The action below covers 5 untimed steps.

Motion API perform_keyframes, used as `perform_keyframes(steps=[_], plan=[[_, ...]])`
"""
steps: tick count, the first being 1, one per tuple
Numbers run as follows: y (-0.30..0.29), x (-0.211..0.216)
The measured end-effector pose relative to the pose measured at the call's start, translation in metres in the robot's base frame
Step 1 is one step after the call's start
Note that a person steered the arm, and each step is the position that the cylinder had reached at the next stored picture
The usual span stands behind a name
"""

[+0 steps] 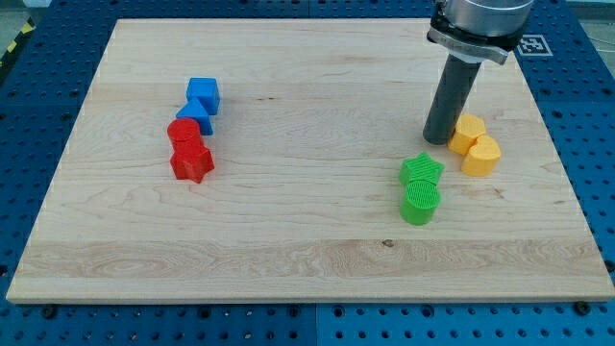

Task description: Move the yellow hexagon to the top of the yellow heart

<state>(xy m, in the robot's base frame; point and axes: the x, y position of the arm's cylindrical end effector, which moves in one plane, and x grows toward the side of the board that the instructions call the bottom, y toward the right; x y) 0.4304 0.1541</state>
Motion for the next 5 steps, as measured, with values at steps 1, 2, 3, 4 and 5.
perform_keyframes(steps=[1,2,3,4,5], plan=[[0.0,0.0],[0.0,0.001],[0.0,0.008],[0.0,0.021],[0.0,0.022]])
